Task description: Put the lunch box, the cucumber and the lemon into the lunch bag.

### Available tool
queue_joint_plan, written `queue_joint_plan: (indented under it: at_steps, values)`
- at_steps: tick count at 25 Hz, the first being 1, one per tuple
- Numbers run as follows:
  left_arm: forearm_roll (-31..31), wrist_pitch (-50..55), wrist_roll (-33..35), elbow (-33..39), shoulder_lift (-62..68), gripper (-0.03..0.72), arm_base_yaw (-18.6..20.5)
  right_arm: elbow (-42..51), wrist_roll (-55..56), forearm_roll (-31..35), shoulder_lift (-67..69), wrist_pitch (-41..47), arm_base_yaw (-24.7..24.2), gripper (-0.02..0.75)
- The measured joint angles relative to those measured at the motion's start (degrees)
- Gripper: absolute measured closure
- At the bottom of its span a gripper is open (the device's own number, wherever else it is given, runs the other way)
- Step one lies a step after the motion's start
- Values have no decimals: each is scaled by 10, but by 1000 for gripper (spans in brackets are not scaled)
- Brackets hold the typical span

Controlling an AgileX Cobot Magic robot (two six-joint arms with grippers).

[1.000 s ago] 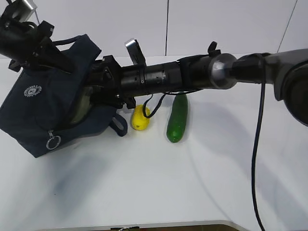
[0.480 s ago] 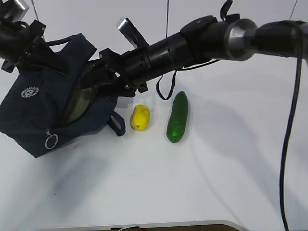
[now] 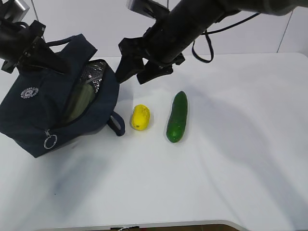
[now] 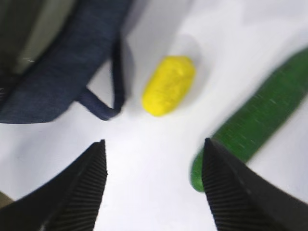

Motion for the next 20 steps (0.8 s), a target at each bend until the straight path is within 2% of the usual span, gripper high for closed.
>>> queue_joint_plan:
  at_steps: [9,20]
  values:
    - [0,10,0,0,0,703,0,-1,200,-219,-37,61,0,242]
    - [1,18,0,0,0,703,0,-1,321,-341,-37,85,0,242]
